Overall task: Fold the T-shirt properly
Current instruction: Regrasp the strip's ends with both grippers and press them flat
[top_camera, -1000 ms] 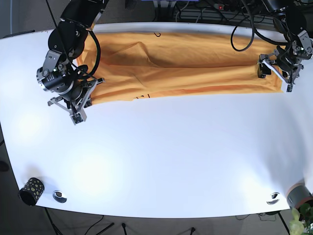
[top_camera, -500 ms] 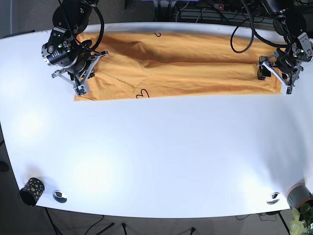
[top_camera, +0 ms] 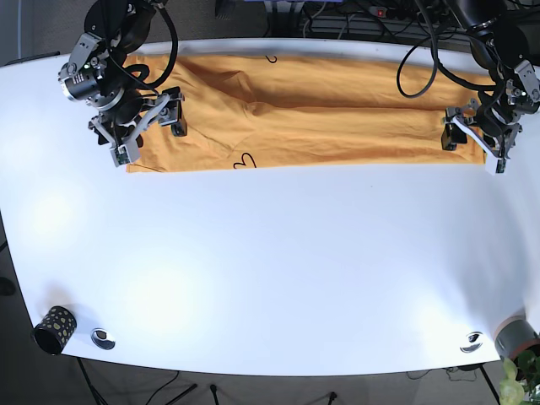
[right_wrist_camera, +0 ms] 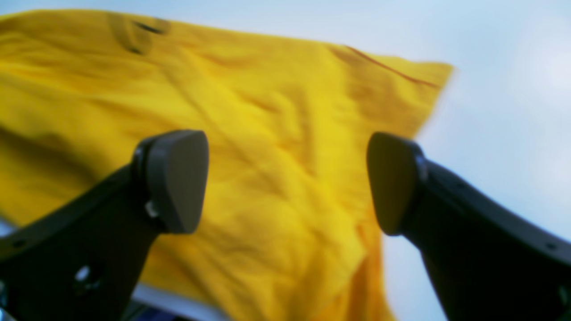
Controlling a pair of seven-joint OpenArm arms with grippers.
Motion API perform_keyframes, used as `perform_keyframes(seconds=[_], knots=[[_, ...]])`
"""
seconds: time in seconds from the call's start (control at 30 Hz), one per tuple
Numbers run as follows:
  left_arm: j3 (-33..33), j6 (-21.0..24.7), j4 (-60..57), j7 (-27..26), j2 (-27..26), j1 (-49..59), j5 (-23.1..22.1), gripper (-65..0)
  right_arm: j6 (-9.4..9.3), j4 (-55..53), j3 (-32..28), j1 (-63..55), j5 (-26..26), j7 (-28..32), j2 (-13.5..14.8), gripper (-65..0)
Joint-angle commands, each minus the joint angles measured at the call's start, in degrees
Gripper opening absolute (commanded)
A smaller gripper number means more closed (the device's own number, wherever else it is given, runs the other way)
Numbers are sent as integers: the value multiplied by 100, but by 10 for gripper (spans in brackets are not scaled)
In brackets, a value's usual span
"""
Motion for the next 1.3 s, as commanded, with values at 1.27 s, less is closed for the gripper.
perform_keyframes(seconds=[1.27], knots=[[101, -4, -1830, -134, -595, -1348, -419, -225, 6, -2276, -1183, 1145, -1994, 1765, 108, -119]])
